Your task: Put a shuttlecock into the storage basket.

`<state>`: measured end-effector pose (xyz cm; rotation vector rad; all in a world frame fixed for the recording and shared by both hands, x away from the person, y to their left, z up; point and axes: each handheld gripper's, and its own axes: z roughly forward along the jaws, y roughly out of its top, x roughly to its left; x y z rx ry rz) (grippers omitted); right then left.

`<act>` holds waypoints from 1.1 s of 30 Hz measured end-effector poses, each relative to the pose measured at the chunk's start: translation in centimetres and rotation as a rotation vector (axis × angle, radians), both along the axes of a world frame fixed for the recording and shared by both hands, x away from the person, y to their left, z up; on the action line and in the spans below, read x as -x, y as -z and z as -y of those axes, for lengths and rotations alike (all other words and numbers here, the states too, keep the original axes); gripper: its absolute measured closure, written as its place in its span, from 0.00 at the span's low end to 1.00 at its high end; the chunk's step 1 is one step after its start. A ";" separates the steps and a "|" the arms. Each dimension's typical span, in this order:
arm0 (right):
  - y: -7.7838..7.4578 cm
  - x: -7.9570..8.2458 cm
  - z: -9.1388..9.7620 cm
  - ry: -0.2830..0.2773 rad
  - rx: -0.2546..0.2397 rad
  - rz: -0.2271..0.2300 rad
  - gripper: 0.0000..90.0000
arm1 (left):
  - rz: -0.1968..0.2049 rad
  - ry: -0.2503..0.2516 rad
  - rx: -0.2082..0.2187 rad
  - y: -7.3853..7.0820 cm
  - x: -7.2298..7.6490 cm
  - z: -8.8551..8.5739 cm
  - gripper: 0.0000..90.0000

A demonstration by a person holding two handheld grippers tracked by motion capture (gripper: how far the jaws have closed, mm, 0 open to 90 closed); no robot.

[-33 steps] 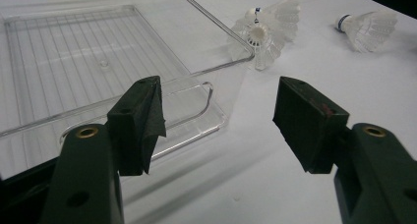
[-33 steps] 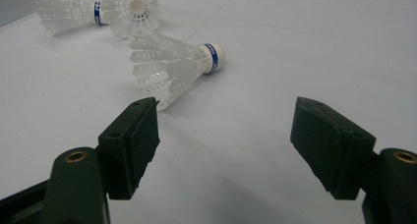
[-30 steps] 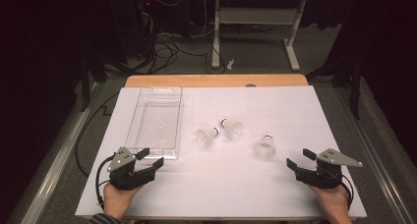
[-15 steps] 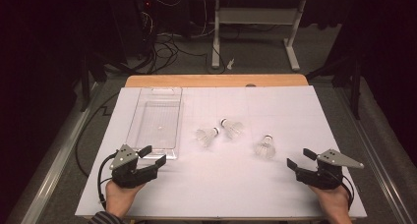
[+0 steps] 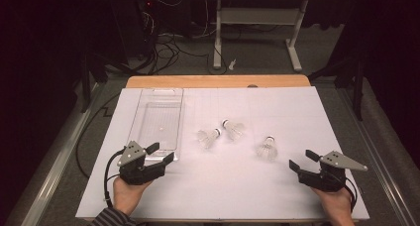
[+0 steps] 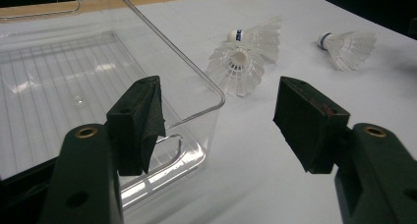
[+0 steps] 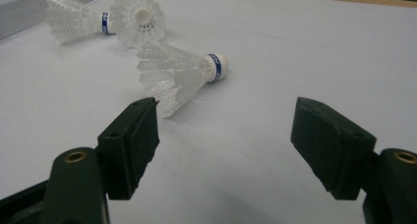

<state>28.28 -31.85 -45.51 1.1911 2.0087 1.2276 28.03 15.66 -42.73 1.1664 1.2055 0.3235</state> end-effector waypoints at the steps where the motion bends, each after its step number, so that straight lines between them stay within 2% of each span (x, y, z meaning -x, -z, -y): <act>1: 0.0 0.0 0.0 0.000 0.000 0.000 0.30 | -0.002 0.003 -0.001 0.0 -0.1 0.1 0.40; 7: 0.0 0.0 0.0 -0.001 -0.001 -0.003 0.30 | 0.006 0.004 -0.008 -0.1 -0.3 0.6 0.40; 33: 0.1 -0.1 0.1 0.005 -0.004 -0.011 0.30 | -0.023 0.064 -0.012 -0.4 -1.9 3.6 0.41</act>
